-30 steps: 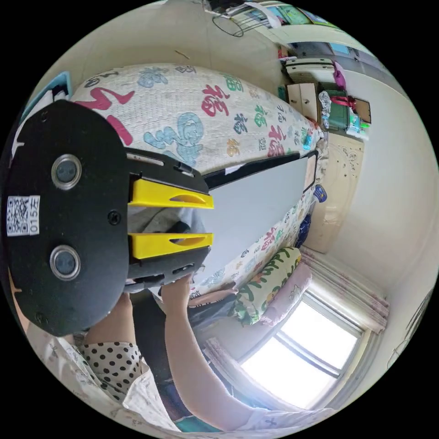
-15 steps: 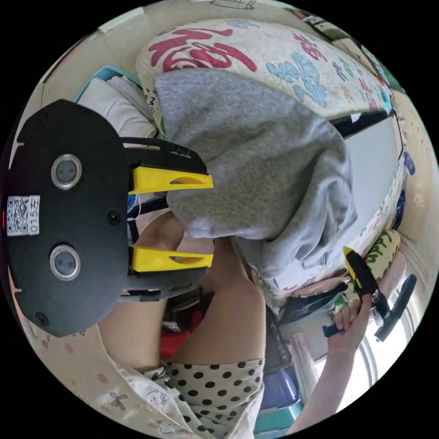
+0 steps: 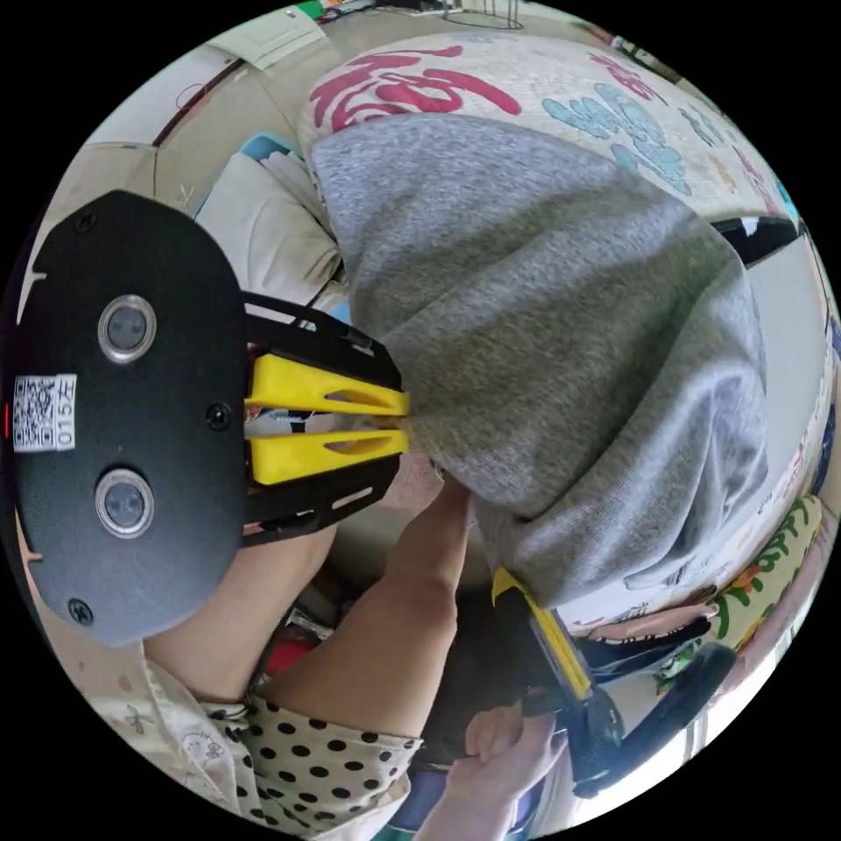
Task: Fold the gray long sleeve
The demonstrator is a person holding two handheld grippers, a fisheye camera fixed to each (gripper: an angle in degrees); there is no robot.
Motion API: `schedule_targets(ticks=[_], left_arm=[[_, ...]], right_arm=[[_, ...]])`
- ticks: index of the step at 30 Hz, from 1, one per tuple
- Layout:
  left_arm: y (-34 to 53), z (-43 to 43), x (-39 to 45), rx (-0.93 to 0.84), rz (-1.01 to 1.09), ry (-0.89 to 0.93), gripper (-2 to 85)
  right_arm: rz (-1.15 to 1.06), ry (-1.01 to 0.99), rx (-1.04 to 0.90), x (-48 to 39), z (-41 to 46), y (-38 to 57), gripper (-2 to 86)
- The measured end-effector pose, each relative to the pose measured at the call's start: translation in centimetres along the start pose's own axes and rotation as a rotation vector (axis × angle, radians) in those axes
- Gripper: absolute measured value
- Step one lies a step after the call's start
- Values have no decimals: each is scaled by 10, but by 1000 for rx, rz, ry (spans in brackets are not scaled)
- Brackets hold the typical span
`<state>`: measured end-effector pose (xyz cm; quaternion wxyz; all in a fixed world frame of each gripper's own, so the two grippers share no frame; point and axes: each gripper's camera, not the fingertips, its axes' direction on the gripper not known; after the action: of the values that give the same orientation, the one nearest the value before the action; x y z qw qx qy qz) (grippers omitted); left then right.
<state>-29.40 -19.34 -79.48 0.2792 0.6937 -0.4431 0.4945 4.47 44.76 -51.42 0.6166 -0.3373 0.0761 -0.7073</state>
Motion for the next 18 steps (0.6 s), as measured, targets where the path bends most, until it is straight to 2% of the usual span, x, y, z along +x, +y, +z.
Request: schedule_targets(ticks=[2, 5, 7, 9, 10, 11, 13, 15, 17, 18], left_arm=[[14, -40, -4, 42, -31, -21, 12], [31, -120, 9, 175, 73, 33, 9], [26, -176, 21, 228, 204, 71, 8], [8, -236, 35, 273, 326, 22, 7], [-9, -276, 39, 307, 380, -48, 6], [-30, -314, 36, 346, 395, -123, 6], [-66, -361, 19, 415, 379, -132, 5], [-109, -393, -1, 472, 366, -74, 5], [-167, -413, -7, 477, 392, -75, 4], [-178, -415, -4, 471, 416, -99, 4]], right_arm=[[-31, -212, 117, 43, -44, 38, 44], [-73, -487, 242, 99, -112, 95, 33], [-99, -585, 330, 123, -158, 129, 15], [-151, -625, 435, 137, -206, 163, 3], [-177, -646, 550, 148, -240, 184, 1], [-184, -675, 674, 163, -273, 201, -1], [-207, -736, 840, 190, -317, 214, -1], [-268, -699, 882, 203, -346, 211, 4], [-321, -340, 815, 185, -351, 203, 26], [-328, -255, 809, 179, -346, 201, 35]])
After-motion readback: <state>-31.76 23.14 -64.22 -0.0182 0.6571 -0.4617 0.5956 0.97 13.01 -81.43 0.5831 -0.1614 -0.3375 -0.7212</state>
